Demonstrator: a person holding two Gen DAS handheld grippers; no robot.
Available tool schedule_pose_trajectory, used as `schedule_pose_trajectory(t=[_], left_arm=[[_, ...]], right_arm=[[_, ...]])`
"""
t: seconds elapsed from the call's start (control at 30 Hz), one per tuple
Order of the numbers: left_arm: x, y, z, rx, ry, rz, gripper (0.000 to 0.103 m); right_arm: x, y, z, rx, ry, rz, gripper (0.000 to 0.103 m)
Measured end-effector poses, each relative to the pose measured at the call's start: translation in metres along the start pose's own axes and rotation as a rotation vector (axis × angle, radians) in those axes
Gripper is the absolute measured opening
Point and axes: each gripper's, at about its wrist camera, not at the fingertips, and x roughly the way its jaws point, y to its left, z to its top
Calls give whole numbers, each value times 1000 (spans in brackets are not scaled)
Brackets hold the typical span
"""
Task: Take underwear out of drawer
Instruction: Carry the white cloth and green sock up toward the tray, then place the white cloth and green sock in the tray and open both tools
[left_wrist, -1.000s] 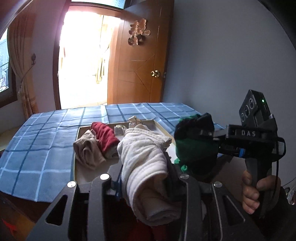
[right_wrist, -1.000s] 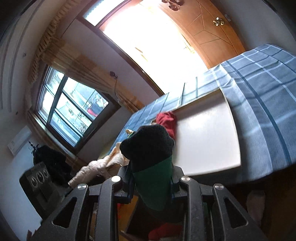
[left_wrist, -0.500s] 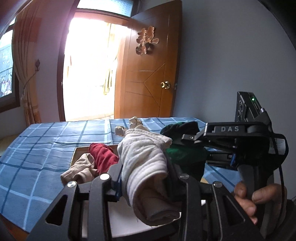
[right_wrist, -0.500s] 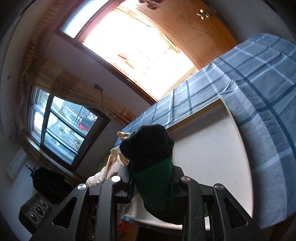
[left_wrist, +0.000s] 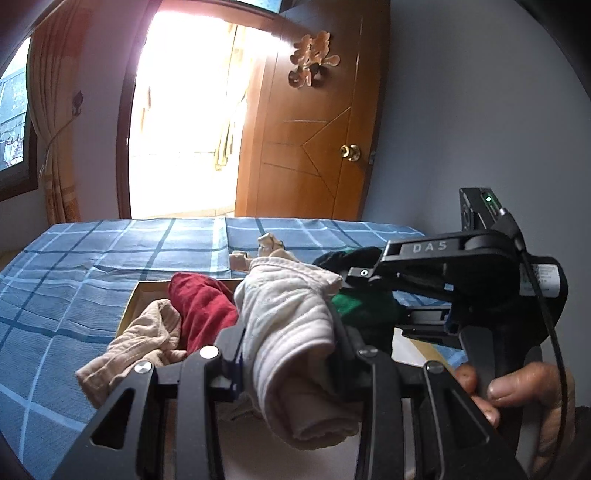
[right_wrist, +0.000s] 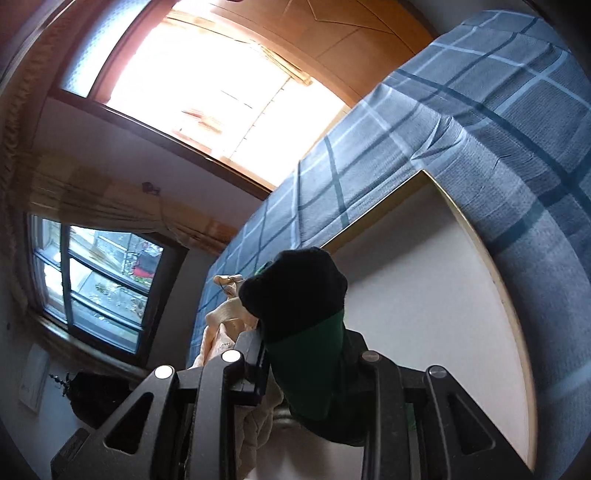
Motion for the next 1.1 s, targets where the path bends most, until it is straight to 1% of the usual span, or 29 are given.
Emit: schedule_pose_trajectory(t=[0.17, 0.33, 0.43, 0.5, 0.53, 0.57, 0.6, 0.67, 0.7, 0.77, 0.8, 0.87, 0.9, 0.93, 1.0, 1.1], left_arm=[[12, -1, -3, -2, 22, 21, 35], [22, -2, -4, -11, 61, 45, 35], [30, -2, -4, -16, 112, 77, 36], [34, -3, -3, -16, 137, 101, 44], [36, -3, -3, -18, 150, 108, 46], [38, -3, -3, -20, 169, 117, 52], [41, -3, -3, -19, 189, 127, 63], [45, -1, -2, -30, 228, 154, 75], [46, 1, -2, -41, 237, 159, 78], [47, 3, -2, -54, 244, 159, 81], [46, 3, -2, -53, 242, 163, 83], [41, 0, -3, -42, 224, 178, 85], [37, -1, -3, -36, 212, 182, 87], [32, -3, -2, -31, 198, 186, 89], [19, -8, 1, -20, 158, 200, 97], [0, -10, 6, 2, 101, 229, 100]], right_arm=[[14, -2, 10, 23, 5, -24, 30], [27, -7, 17, 31, 8, -65, 30], [38, -8, 17, 28, 25, -90, 30], [44, -10, 18, 31, 35, -103, 30], [46, -11, 18, 30, 38, -108, 30], [48, -11, 18, 28, 40, -113, 30], [50, -11, 18, 25, 43, -118, 30], [55, -12, 19, 26, 58, -116, 30], [58, -14, 21, 31, 67, -114, 31], [63, -13, 22, 22, 77, -102, 33], [64, -12, 23, 5, 89, -92, 34], [60, -10, 25, -12, 88, -85, 43], [53, -7, 26, -21, 74, -67, 53], [47, -3, 26, -33, 61, -55, 60], [32, 6, 26, -78, 21, -41, 61], [5, 19, 23, -138, -49, -45, 61]])
